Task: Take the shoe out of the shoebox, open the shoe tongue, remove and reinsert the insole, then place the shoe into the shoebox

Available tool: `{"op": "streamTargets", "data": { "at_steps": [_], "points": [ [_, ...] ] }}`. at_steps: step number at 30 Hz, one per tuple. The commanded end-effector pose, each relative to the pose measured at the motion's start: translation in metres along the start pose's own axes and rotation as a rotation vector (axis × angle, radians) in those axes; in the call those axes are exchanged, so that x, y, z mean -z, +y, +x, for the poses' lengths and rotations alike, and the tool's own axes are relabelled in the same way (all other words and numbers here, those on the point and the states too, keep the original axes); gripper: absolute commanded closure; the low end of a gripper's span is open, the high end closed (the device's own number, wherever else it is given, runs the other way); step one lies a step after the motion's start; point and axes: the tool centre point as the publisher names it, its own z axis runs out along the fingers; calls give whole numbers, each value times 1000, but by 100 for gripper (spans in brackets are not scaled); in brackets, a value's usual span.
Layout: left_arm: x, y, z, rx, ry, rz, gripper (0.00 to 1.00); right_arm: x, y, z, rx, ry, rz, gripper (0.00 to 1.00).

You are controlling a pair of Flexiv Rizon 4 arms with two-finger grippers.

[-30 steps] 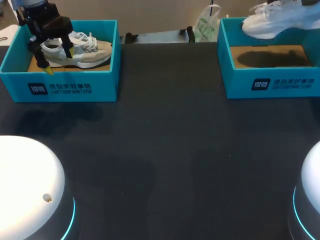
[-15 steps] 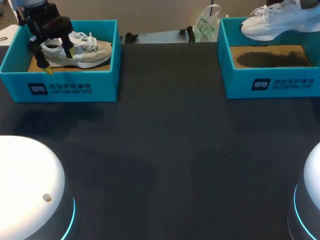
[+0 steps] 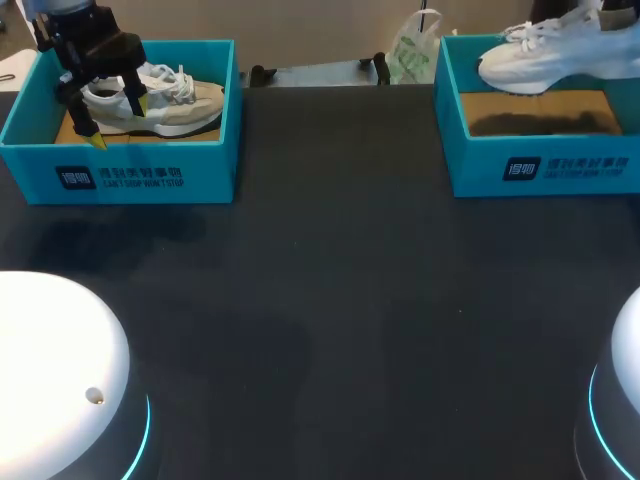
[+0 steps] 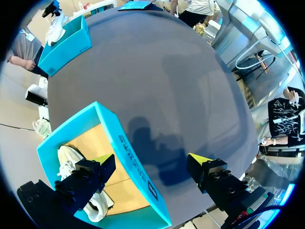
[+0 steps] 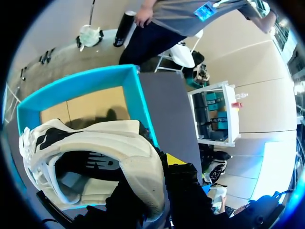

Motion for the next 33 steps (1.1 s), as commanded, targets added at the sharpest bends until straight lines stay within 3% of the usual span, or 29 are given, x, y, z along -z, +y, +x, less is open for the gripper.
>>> {"op": "streamTargets", "data": {
  "at_steps": [1,14,23,33],
  "points": [
    [0,0,0,-1,0,-1,0,-4,-17,-4,3,38,-7,100],
    [0,0,0,-1,0,-1,0,-4,-20,-3,-4,51,3,100],
    [0,0,0,-1,0,-1,0,-14,-50,-4,-1,82,18,100],
    [0,0,0,-1,0,-1,0,-21,-68,-1,27,112,6,100]
  ]
}}
